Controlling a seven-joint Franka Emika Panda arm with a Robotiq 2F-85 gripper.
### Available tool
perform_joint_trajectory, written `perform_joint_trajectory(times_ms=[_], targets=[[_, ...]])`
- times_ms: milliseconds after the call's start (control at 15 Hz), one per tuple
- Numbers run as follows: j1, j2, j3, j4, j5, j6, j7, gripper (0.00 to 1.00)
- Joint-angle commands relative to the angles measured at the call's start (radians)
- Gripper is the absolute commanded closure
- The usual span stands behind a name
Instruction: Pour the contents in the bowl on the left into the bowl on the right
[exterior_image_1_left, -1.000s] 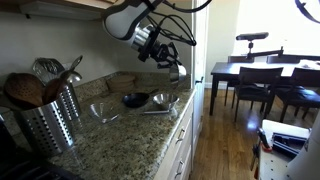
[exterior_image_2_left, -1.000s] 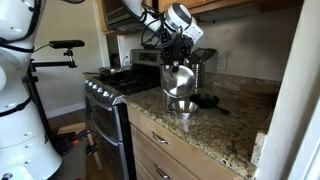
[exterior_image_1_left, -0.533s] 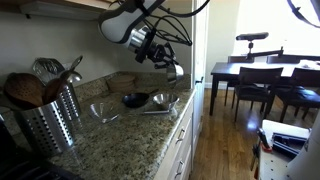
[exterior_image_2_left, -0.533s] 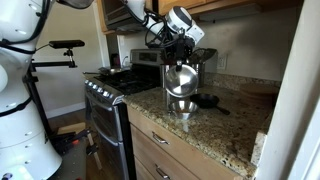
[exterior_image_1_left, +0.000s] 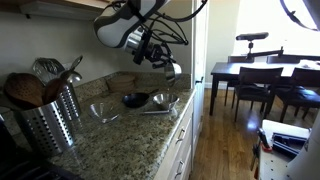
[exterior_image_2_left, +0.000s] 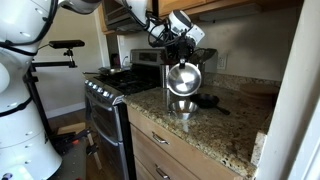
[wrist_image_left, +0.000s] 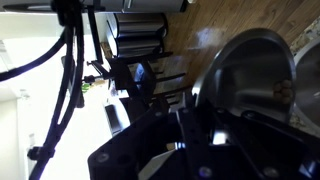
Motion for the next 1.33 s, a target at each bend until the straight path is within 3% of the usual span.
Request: perform_joint_trajectory(times_ms=[0,667,1267], targets=[[0.018,0.028,-0.004,0.045,-0.037,-0.055,-0.038,0.92],[0.039,0.046,0.000,0.049,-0.055,-0.066,-0.043,0.92],[0.014,0.004,0.015,0.041,0.033,-0.035,-0.048,0.92]])
